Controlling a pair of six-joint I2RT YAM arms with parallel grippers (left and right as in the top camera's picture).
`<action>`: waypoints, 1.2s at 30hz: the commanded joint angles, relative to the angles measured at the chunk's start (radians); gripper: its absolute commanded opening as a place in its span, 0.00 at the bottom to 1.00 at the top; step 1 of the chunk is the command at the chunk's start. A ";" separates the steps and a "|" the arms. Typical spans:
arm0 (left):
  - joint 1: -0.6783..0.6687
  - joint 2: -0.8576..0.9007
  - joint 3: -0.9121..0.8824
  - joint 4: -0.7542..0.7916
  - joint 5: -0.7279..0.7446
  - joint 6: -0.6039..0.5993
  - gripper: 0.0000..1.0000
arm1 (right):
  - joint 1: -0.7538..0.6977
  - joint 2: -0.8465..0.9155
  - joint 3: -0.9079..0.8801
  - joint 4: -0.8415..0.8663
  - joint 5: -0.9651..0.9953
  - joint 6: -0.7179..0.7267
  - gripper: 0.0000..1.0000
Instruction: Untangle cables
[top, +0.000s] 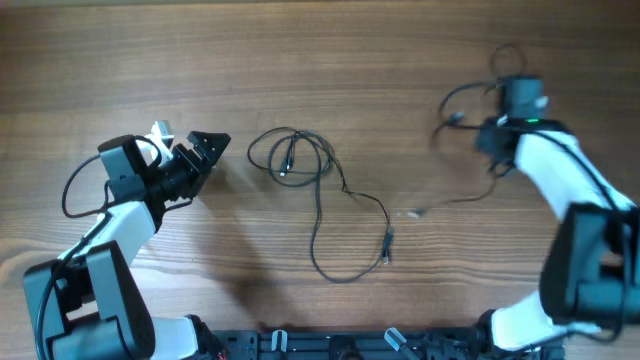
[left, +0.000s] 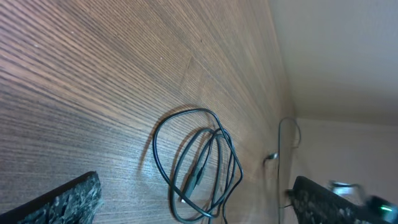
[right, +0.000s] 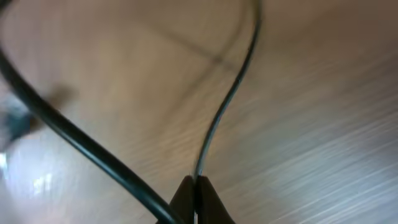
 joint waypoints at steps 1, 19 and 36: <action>0.003 0.000 -0.002 0.002 -0.003 0.011 1.00 | -0.176 -0.077 0.052 0.121 0.032 -0.379 0.04; 0.003 0.000 -0.002 0.002 -0.003 0.011 1.00 | -0.882 0.172 0.051 0.574 -0.134 -0.675 0.04; 0.003 0.000 -0.002 0.002 -0.003 0.011 1.00 | -0.705 -0.266 0.069 0.051 -0.475 0.019 1.00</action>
